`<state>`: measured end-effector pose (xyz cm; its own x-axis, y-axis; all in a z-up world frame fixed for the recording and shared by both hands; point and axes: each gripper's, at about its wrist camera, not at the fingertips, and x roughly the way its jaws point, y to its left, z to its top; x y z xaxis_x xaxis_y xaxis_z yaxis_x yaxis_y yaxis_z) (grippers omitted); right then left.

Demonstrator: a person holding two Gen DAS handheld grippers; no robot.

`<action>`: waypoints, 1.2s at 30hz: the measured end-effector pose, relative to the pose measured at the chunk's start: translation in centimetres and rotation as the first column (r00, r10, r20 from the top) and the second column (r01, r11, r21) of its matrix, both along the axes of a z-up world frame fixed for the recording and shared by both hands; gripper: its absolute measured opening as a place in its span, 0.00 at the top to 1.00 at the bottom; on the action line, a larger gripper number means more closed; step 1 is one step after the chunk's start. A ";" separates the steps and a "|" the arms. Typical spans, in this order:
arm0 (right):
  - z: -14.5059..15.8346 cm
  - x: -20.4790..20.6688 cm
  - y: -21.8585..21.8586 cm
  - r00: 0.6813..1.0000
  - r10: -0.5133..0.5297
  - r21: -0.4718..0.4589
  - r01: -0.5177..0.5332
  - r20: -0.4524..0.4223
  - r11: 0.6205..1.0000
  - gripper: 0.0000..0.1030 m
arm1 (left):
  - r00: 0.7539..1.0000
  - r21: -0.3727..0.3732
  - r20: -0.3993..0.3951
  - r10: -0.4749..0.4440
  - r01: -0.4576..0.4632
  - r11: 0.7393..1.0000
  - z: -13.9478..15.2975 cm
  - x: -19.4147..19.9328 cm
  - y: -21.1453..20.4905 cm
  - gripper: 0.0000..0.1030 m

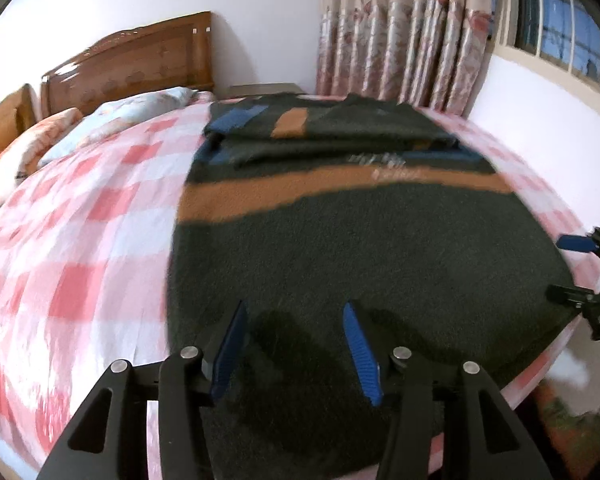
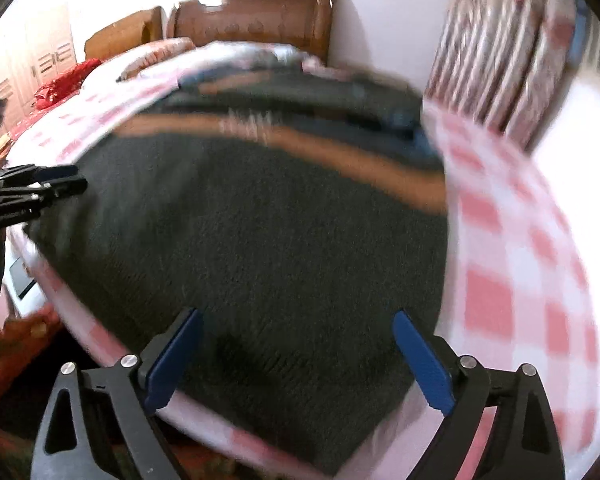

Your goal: Fold small clothes

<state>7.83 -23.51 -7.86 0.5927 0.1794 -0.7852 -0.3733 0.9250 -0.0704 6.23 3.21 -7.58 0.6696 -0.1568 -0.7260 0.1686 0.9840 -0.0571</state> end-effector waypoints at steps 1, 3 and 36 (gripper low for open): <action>0.8 0.8 0.7 1.000 0.009 0.005 -0.009 0.023 1.000 0.00 | 1.000 0.001 0.010 -0.007 0.007 1.000 0.8 0.9 -0.6 0.50; 1.9 3.4 2.7 0.998 0.028 -0.005 -0.028 0.055 1.000 0.00 | 0.999 -0.038 0.027 -0.033 0.034 0.999 2.2 3.3 -1.7 0.50; -1.9 6.7 5.0 0.988 0.116 0.037 -0.113 -0.099 0.993 0.00 | 0.988 0.038 -0.034 -0.153 0.155 0.987 -1.8 5.8 -4.5 0.51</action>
<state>14.50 -18.55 -9.77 0.4849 0.2668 -0.8329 -0.4809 0.8768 0.0009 11.98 -1.32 -9.41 0.6170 -0.2266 -0.7536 0.3170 0.9481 -0.0255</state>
